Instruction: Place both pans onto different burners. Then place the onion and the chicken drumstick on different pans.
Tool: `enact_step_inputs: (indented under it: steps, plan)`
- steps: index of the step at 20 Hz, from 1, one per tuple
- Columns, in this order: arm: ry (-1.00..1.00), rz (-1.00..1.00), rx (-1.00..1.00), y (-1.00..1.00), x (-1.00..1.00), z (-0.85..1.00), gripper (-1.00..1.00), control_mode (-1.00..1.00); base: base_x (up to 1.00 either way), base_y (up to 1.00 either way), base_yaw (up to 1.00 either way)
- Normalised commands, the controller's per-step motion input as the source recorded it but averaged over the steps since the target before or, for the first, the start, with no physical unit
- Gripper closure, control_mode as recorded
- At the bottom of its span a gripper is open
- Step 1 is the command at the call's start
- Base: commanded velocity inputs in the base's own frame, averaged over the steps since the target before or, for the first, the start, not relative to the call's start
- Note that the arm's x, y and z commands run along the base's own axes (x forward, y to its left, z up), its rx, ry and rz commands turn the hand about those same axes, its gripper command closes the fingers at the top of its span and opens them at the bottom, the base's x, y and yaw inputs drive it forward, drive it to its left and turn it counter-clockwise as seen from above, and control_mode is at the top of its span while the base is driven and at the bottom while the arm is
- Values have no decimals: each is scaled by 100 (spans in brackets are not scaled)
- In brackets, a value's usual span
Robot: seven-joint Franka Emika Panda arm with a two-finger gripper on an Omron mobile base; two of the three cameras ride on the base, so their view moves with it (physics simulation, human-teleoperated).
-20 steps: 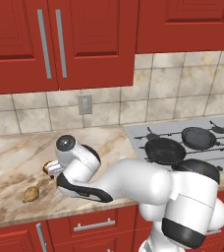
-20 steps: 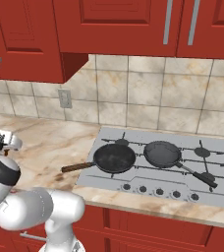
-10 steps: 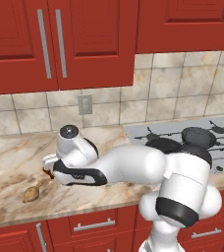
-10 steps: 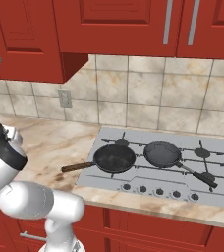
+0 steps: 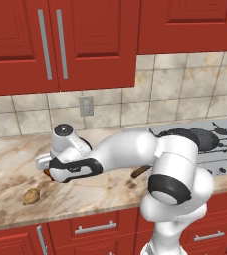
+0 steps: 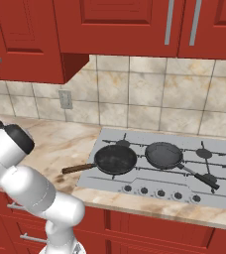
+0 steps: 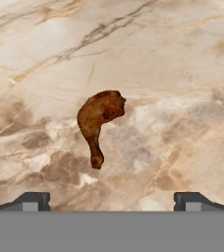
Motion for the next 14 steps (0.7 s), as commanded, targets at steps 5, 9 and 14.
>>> enact_step_inputs:
  steps: [5, 9, 14]
  plan:
    - [-3, -2, 0, 12, 6, -11, -100, -100, 0, 0, 0]
    - [-1, -2, 0, 12, 0, -19, -100, -100, 0, 0, 0]
    - [0, -1, 0, 17, 4, -20, -100, -100, 0, 0, 0]
